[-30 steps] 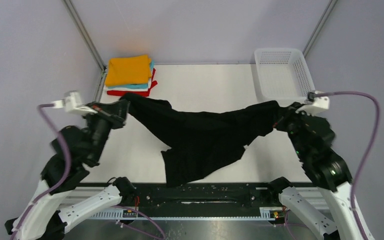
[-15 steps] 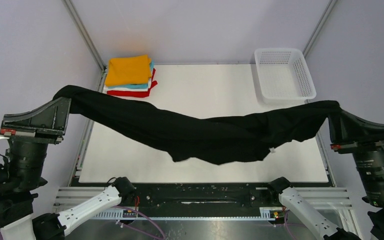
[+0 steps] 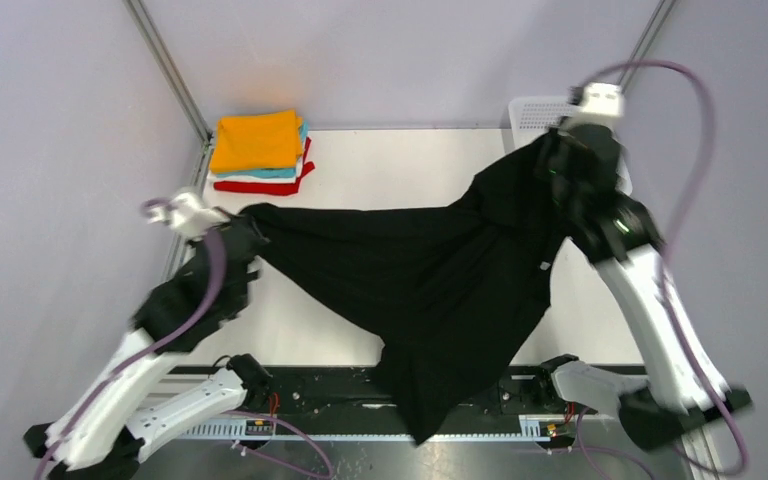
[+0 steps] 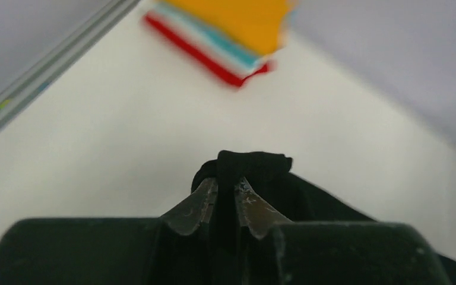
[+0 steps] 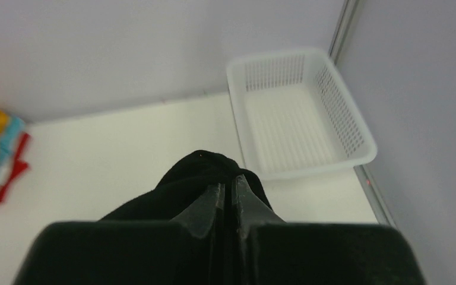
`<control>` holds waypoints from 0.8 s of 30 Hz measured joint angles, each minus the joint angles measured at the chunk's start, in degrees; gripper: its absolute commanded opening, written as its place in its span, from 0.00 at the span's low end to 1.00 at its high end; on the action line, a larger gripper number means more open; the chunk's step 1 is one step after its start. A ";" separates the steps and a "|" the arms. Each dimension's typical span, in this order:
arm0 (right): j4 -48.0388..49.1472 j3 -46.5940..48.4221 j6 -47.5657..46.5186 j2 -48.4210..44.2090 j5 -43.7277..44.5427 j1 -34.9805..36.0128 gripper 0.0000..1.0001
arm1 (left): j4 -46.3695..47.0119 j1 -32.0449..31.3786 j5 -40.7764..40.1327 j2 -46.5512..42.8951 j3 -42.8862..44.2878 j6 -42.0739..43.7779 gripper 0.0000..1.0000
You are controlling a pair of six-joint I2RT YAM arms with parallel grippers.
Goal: Fold and stack the t-shirts
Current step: Flatten out the tshirt
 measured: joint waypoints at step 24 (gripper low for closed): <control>5.73 -16.74 12.17 13.16 -22.36 11.06 0.99 | 18.91 30.84 52.68 34.25 -11.89 2.84 0.99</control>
